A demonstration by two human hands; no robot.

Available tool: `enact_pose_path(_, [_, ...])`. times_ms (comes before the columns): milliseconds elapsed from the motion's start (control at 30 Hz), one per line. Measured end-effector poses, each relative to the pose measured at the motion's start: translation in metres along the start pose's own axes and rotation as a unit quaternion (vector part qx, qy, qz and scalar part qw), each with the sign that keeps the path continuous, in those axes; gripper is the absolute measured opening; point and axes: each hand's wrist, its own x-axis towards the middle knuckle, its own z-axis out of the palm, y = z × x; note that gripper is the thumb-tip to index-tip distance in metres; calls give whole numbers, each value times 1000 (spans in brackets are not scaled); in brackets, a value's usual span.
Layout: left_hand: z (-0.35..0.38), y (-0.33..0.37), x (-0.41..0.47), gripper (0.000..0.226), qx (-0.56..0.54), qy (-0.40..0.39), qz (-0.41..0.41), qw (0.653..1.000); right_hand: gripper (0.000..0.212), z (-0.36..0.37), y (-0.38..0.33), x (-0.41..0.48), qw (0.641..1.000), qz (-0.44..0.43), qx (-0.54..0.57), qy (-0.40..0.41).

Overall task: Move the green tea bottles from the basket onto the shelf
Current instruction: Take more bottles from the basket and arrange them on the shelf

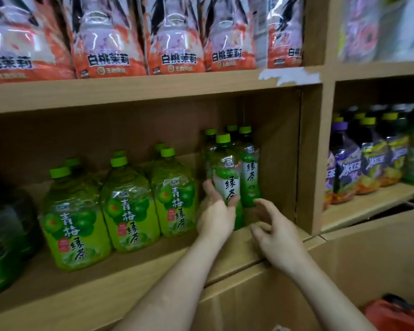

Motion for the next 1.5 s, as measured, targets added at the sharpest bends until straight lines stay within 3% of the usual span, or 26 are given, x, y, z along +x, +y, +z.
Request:
enact_pose_path(467, [38,-5,47,78,27,32,-3,999,82,14,11,67,996,31,-36,-77])
enact_pose_path(733, [34,-10,42,84,-12,-11,-27,1000,86,14,15,79,989,69,-87,-100])
enact_pose_path(900, [23,-1,34,51,21,41,24,999,84,13,20,79,989,57,-89,-103])
enact_pose_path(1033, [25,2,30,53,-7,-3,2,1000,74,3,17,68,992,23,-55,-111])
enact_pose_path(1167, [11,8,19,70,-61,-84,-29,994,59,-25,11,39,997,-21,-49,-49])
enact_pose_path(1233, [-3,18,3,67,-69,-84,5,994,48,-45,5,21,996,-41,-72,-37])
enact_pose_path(1333, [-26,34,-35,45,-158,-93,82,980,29,-78,-3,-14,989,-56,-125,-50])
enact_pose_path(1500, [-53,54,-117,47,-292,-215,129,923,20,-135,-17,-87,961,-42,-258,-94])
